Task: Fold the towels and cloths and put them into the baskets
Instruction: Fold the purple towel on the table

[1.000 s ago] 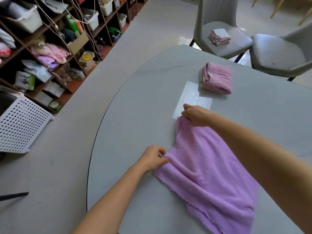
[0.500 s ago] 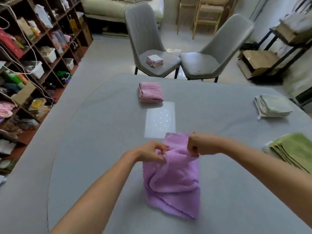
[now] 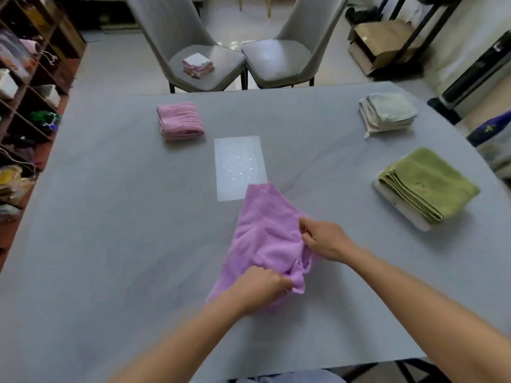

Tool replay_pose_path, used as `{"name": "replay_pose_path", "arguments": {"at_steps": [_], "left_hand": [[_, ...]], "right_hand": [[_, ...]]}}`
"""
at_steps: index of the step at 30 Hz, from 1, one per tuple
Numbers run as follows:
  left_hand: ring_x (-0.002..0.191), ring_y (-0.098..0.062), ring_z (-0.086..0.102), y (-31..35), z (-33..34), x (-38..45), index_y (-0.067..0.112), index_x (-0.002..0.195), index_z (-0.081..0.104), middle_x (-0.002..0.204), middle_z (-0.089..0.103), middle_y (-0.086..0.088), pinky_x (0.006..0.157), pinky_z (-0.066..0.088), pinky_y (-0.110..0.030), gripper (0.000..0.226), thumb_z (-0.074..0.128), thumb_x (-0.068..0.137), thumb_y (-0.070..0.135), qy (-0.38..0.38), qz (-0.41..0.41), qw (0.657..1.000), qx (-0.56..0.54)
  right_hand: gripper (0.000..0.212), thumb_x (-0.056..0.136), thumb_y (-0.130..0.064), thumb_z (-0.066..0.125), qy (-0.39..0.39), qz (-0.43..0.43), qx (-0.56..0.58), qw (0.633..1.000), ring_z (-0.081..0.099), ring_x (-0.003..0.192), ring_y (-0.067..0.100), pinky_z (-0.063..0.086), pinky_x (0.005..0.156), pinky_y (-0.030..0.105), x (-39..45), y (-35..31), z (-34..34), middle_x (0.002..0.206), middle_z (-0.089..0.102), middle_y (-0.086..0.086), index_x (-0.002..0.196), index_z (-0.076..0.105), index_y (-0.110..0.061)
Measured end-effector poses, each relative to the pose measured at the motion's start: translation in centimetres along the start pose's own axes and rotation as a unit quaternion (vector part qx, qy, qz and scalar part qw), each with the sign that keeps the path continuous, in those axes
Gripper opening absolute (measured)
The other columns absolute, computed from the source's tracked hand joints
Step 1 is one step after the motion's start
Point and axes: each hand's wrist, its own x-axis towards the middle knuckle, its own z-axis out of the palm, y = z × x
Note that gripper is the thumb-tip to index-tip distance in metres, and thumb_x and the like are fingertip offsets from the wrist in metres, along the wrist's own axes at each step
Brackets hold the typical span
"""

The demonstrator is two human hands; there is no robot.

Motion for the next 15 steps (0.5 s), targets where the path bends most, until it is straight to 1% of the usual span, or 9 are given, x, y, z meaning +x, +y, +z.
{"name": "replay_pose_path", "arguments": {"at_steps": [1, 2, 3, 5, 9, 11, 12, 14, 15], "left_hand": [[0.078, -0.029, 0.065, 0.4, 0.0, 0.0, 0.037, 0.134, 0.043, 0.105, 0.069, 0.003, 0.059, 0.050, -0.035, 0.042, 0.029, 0.094, 0.040, 0.009, 0.002, 1.000, 0.006], [0.083, -0.030, 0.066, 0.7, -0.3, 0.0, 0.034, 0.129, 0.049, 0.107, 0.070, 0.002, 0.060, 0.048, -0.035, 0.038, 0.031, 0.097, 0.043, 0.023, -0.007, 1.000, 0.003], [0.086, -0.030, 0.065, 0.7, -0.6, -0.2, 0.029, 0.119, 0.058, 0.105, 0.070, -0.002, 0.062, 0.044, -0.035, 0.038, 0.032, 0.098, 0.047, 0.042, -0.028, 0.999, -0.005], [0.088, -0.030, 0.063, 0.2, -2.1, -0.6, 0.022, 0.103, 0.065, 0.098, 0.070, -0.007, 0.067, 0.042, -0.035, 0.044, 0.034, 0.095, 0.052, 0.071, -0.104, 0.991, -0.040], [0.082, -0.020, 0.062, -2.4, -4.3, -2.7, 0.020, 0.101, 0.068, 0.091, 0.070, 0.000, 0.071, 0.047, -0.026, 0.017, 0.063, 0.090, 0.032, 0.114, -0.219, 0.953, -0.176], [0.075, -0.014, 0.058, -3.3, -4.5, -3.7, 0.016, 0.101, 0.070, 0.084, 0.066, 0.000, 0.062, 0.040, -0.009, 0.016, 0.067, 0.085, 0.017, 0.103, -0.237, 0.938, -0.232], [0.074, -0.012, 0.056, -3.6, -4.4, -4.4, 0.014, 0.102, 0.071, 0.084, 0.065, -0.001, 0.059, 0.037, -0.006, 0.020, 0.065, 0.083, 0.011, 0.092, -0.246, 0.935, -0.239], [0.077, -0.012, 0.057, -4.1, -3.9, -5.5, 0.016, 0.101, 0.073, 0.091, 0.070, -0.003, 0.058, 0.036, -0.009, 0.024, 0.060, 0.082, 0.008, 0.078, -0.269, 0.935, -0.217], [0.082, -0.014, 0.060, -4.4, -3.5, -6.1, 0.019, 0.100, 0.073, 0.096, 0.071, -0.001, 0.063, 0.041, -0.015, 0.023, 0.060, 0.083, 0.011, 0.083, -0.289, 0.933, -0.197]], "right_hand": [[0.015, 0.093, -0.032, 0.045, 0.018, -0.002, 0.013, 1.000, 0.062, 0.089, 0.030, 0.043, 0.071, 0.034, 0.1, -0.2, 0.3, 0.102, 0.066, 0.005, 0.101, 0.052, -0.022], [0.019, 0.094, -0.036, 0.046, 0.029, -0.010, 0.021, 0.999, 0.062, 0.091, 0.029, 0.044, 0.073, 0.033, 0.3, -0.6, 0.5, 0.105, 0.066, 0.001, 0.104, 0.054, -0.022], [0.024, 0.094, -0.040, 0.047, 0.033, -0.021, 0.029, 0.999, 0.062, 0.094, 0.026, 0.044, 0.075, 0.033, 0.5, -1.1, 0.7, 0.109, 0.065, -0.002, 0.108, 0.056, -0.022], [0.030, 0.094, -0.045, 0.050, 0.031, -0.040, 0.060, 0.997, 0.061, 0.098, 0.021, 0.043, 0.079, 0.031, 1.3, -2.4, 0.9, 0.113, 0.064, -0.006, 0.110, 0.061, -0.022], [0.035, 0.093, -0.050, 0.050, -0.007, -0.033, 0.144, 0.989, 0.062, 0.096, 0.017, 0.047, 0.084, 0.033, 3.8, -6.0, 1.5, 0.105, 0.069, -0.005, 0.102, 0.066, -0.021], [0.039, 0.091, -0.054, 0.049, -0.019, -0.016, 0.149, 0.989, 0.062, 0.085, 0.019, 0.048, 0.074, 0.034, 4.9, -7.7, 2.0, 0.090, 0.069, -0.002, 0.091, 0.065, -0.019], [0.039, 0.090, -0.055, 0.050, -0.022, -0.009, 0.147, 0.989, 0.061, 0.077, 0.020, 0.044, 0.065, 0.033, 5.4, -8.6, 2.3, 0.080, 0.067, -0.001, 0.082, 0.062, -0.019], [0.034, 0.086, -0.047, 0.059, -0.023, 0.008, 0.154, 0.988, 0.055, 0.066, 0.018, 0.037, 0.056, 0.031, 6.0, -9.7, 2.9, 0.067, 0.061, -0.001, 0.069, 0.055, -0.018], [0.030, 0.083, -0.040, 0.064, -0.025, 0.009, 0.171, 0.985, 0.054, 0.063, 0.016, 0.037, 0.055, 0.030, 6.1, -10.0, 3.2, 0.063, 0.060, -0.002, 0.065, 0.055, -0.018]]}}
